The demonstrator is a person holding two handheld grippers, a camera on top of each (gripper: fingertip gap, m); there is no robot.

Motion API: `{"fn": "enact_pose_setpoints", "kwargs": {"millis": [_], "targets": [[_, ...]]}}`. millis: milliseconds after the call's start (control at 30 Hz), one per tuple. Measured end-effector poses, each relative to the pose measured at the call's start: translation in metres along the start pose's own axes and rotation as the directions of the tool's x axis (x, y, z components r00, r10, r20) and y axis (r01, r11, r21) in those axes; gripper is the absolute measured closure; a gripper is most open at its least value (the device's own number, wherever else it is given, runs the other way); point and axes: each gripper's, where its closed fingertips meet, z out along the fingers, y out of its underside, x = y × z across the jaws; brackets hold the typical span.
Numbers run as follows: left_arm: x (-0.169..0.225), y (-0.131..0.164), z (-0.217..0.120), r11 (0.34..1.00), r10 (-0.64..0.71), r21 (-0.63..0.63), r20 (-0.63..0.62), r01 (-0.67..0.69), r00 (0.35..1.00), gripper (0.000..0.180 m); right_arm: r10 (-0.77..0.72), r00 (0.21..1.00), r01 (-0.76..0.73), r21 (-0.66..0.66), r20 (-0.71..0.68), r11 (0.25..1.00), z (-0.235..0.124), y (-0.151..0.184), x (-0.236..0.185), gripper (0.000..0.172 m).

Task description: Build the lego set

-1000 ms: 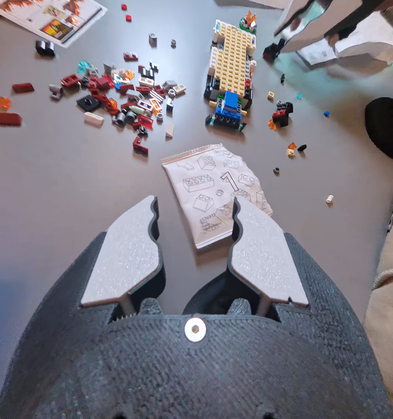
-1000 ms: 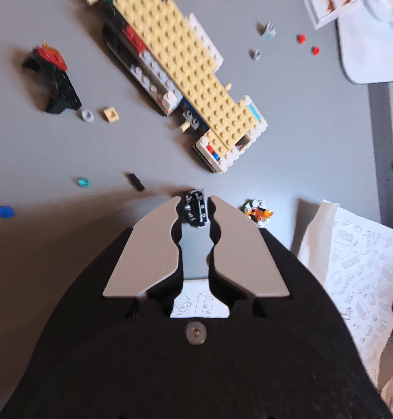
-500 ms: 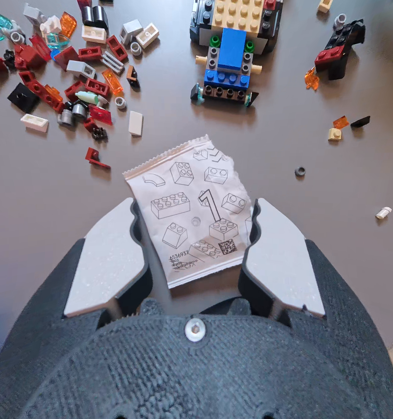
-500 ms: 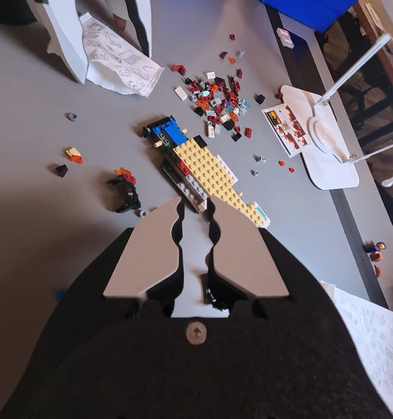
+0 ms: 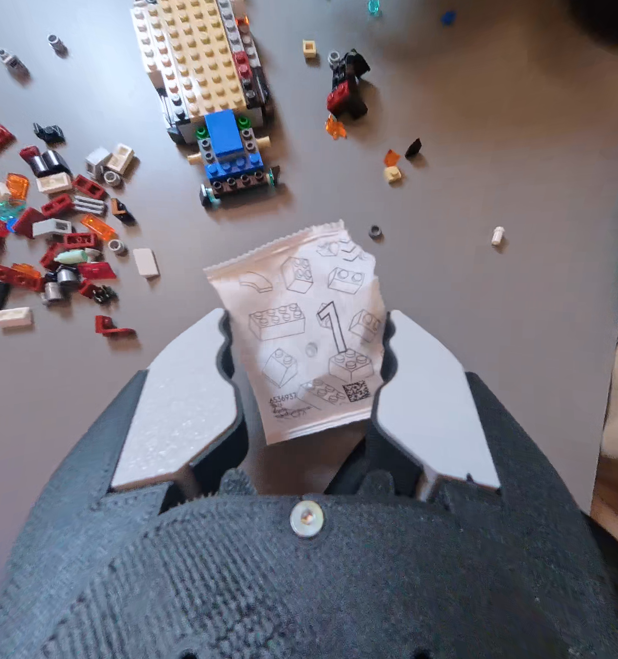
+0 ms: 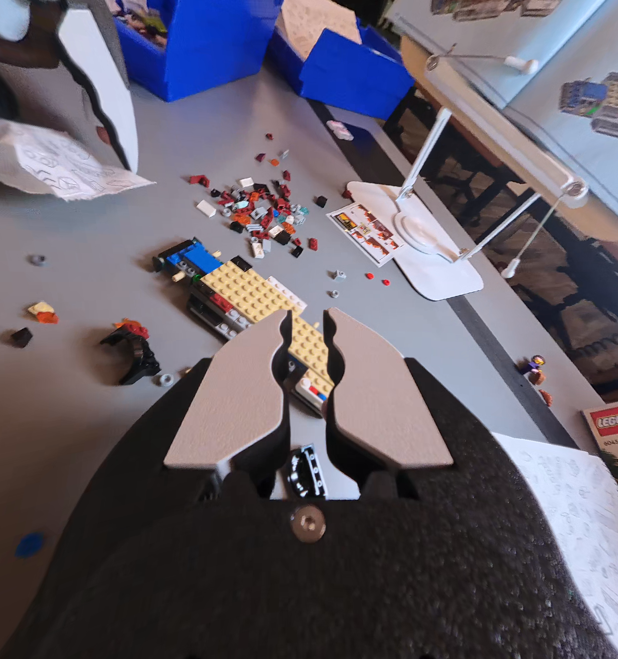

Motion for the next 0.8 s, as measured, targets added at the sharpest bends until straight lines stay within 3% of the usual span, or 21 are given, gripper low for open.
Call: {"fn": "enact_pose_setpoints", "kwargs": {"millis": [67, 200, 300, 433, 567, 800], "targets": [[0.000, -0.007, -0.007, 0.998, 0.032, 0.048, -0.018, -0.031, 0.999, 0.090, -0.014, 0.997, 0.015, 0.015, -0.073, 1.000, 0.001, -0.010, 0.019, 0.154], [-0.009, -0.054, -0.040, 0.953, 0.068, 0.297, -0.012, -0.061, 0.998, 0.094, -0.003, 0.975, 0.018, 0.068, -0.224, 0.997, 0.012, -0.046, 0.086, 0.144], [-0.051, -0.092, -0.071, 0.884, 0.012, 0.459, 0.177, -0.093, 0.984, 0.107, 0.048, 0.946, -0.005, 0.132, -0.320, 0.991, 0.036, -0.076, 0.153, 0.128], [-0.124, -0.123, -0.107, 0.794, -0.203, 0.603, 0.386, -0.079, 0.900, 0.117, 0.039, 0.874, 0.032, 0.138, -0.484, 0.990, 0.074, -0.098, 0.247, 0.109], [-0.175, -0.133, -0.114, 0.785, -0.282, 0.612, 0.486, -0.091, 0.827, 0.116, 0.039, 0.803, 0.016, 0.086, -0.594, 0.996, 0.104, -0.092, 0.309, 0.088], [-0.239, -0.146, -0.106, 0.849, -0.269, 0.515, 0.617, -0.120, 0.740, 0.131, 0.117, 0.795, -0.029, 0.155, -0.595, 0.988, 0.121, -0.087, 0.314, 0.096]]}}
